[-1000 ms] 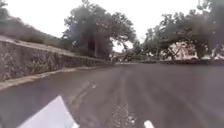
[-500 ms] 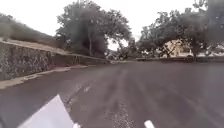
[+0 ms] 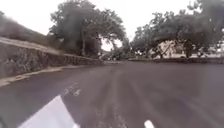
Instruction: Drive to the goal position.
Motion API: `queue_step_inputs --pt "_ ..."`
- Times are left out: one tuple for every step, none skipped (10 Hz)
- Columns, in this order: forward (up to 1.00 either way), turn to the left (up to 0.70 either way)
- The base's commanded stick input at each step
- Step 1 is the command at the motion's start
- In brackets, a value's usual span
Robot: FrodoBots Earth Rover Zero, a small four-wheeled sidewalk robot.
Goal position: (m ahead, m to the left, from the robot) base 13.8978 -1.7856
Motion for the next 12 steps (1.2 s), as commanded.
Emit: queue_step_inputs --pt "0.5 0.0" --pt "0.5 0.0" --pt "0.5 0.0" --pt "0.5 0.0" --pt "0.5 0.0" --pt "0.5 0.0" --pt "0.5 0.0" --pt "0.5 0.0" --pt "0.5 0.0" --pt "0.5 0.0" --pt "0.5 0.0" --pt "0.5 0.0"
